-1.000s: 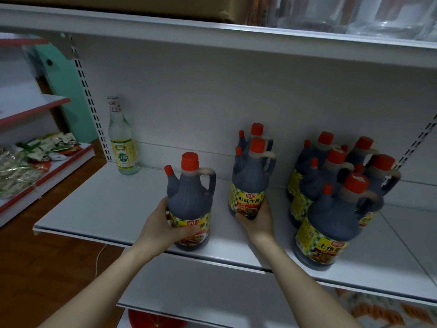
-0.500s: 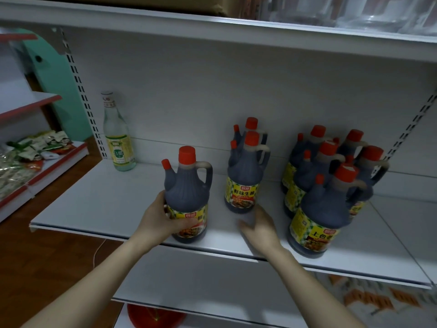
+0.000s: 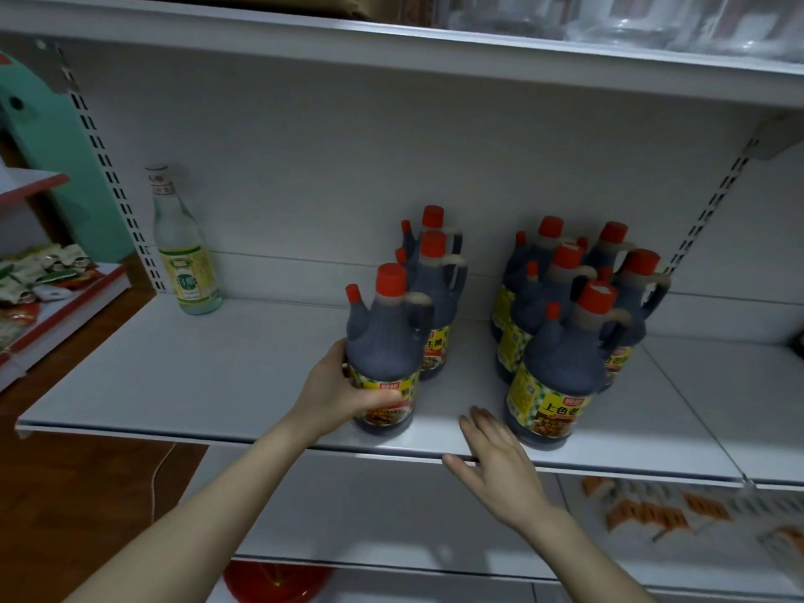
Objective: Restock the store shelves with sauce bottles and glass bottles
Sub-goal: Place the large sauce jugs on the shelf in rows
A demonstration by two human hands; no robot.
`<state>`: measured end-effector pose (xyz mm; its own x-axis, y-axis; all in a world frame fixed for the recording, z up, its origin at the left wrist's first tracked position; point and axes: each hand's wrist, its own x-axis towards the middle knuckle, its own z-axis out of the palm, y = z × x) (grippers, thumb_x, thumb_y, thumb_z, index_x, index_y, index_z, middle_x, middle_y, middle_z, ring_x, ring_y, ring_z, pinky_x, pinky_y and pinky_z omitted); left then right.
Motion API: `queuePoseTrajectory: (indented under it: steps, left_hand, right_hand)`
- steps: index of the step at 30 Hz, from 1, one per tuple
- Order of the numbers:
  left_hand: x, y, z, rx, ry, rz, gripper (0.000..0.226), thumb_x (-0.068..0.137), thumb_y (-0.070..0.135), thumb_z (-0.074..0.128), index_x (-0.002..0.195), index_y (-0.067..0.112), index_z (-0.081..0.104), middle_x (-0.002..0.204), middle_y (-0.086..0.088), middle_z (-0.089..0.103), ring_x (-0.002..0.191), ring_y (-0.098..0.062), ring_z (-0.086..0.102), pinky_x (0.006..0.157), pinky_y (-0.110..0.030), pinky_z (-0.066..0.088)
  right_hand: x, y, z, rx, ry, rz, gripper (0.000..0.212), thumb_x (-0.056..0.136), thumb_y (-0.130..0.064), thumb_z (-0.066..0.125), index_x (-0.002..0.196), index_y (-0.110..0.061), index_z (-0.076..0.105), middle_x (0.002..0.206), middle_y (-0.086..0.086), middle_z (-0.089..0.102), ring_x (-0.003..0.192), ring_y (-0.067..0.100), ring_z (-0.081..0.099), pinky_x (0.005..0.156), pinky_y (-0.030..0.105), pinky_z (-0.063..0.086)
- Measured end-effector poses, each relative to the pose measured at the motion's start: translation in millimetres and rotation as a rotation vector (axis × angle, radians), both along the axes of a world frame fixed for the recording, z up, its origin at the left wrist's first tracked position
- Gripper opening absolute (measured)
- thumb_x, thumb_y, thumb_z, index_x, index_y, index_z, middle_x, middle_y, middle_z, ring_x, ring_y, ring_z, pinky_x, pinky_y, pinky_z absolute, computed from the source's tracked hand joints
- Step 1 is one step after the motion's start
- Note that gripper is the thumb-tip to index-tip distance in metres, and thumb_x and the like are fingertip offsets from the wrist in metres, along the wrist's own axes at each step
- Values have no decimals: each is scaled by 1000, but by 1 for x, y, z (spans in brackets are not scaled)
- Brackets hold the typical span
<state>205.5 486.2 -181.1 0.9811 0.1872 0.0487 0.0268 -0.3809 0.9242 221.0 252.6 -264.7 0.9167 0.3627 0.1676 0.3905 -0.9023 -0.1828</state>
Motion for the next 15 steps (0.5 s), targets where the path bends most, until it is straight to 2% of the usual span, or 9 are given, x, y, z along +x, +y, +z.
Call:
queuePoseTrajectory:
  steps: [3, 8, 12, 15]
  left_hand:
    - [8, -14, 0, -11, -20, -26, 73, 55, 28, 88, 113, 26, 43, 99, 18, 55, 90, -2, 55, 68, -8, 42]
    - [13, -21, -3, -46, -33, -63, 70, 61, 18, 84, 118, 22, 42, 105, 12, 54, 94, -7, 54, 70, -9, 42]
    - [14, -21, -8, -53, -41, -61, 72, 57, 24, 87, 114, 27, 42, 104, 15, 56, 96, -9, 57, 74, -14, 45]
    - [15, -24, -12, -68, -46, -80, 76, 52, 31, 87, 114, 27, 43, 102, 18, 57, 97, -9, 58, 76, -16, 47]
  right_hand:
    - [1, 0, -3, 7, -12, 10, 75, 91, -64, 12, 108, -16, 67, 114, 6, 67, 103, 21, 65, 80, 34, 53]
    - [1, 1, -3, 1, 1, -8, 75, 91, -63, 11, 108, -15, 67, 115, 7, 66, 105, 22, 64, 82, 34, 52]
    - [1, 2, -5, 6, 9, -6, 75, 91, -63, 13, 111, -13, 65, 118, 9, 65, 107, 25, 63, 84, 38, 52]
    - [0, 2, -4, -5, 13, -14, 75, 91, -63, 12, 111, -15, 65, 118, 7, 65, 107, 23, 63, 84, 36, 52]
